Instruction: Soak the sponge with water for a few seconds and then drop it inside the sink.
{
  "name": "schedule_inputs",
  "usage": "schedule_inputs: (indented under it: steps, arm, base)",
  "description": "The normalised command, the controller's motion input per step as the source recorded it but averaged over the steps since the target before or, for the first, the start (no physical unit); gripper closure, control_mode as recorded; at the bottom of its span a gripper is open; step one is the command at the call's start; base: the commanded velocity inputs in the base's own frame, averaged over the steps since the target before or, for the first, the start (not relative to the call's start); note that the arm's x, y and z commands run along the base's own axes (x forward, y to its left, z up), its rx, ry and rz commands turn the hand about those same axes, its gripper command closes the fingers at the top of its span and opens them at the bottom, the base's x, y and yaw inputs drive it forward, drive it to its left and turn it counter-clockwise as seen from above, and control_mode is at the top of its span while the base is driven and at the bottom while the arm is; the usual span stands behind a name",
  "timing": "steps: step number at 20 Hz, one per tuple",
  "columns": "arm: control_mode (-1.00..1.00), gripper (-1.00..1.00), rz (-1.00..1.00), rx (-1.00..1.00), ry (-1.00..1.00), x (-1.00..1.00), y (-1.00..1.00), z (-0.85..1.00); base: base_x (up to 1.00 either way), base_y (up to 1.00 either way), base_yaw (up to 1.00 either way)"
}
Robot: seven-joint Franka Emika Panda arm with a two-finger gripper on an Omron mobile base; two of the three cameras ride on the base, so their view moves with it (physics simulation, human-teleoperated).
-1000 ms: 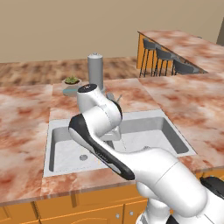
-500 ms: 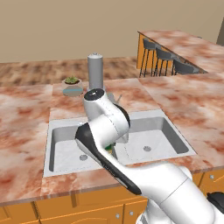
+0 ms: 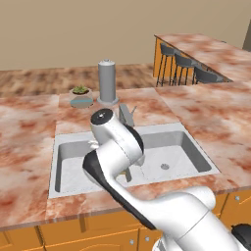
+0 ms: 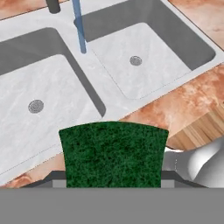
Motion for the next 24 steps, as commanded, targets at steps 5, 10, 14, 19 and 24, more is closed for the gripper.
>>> schedule_inputs:
  steps: [5,10,14,19,24]
  arm:
    - [-1.0,1.0,0.0,-0.12,-0.06,0.02,-0.04,0.0]
    - [-1.0,1.0,-0.01,-0.1,-0.03,0.01,-0.08,0.0]
    - [-1.0,1.0,-0.03,-0.05,-0.04,0.13,-0.19,0.0]
    - [-1.0,1.0,-0.03,-0.01,-0.15,0.24,-0.1,0.0]
    - [-1.0,1.0,-0.04,0.0,-0.2,0.2,-0.13,0.0]
  base:
    - [0.0,0.0,0.0]
    - [0.0,0.0,0.0]
    - [0.0,0.0,0.0]
    - [0.0,0.0,0.0]
    - [0.0,0.0,0.0]
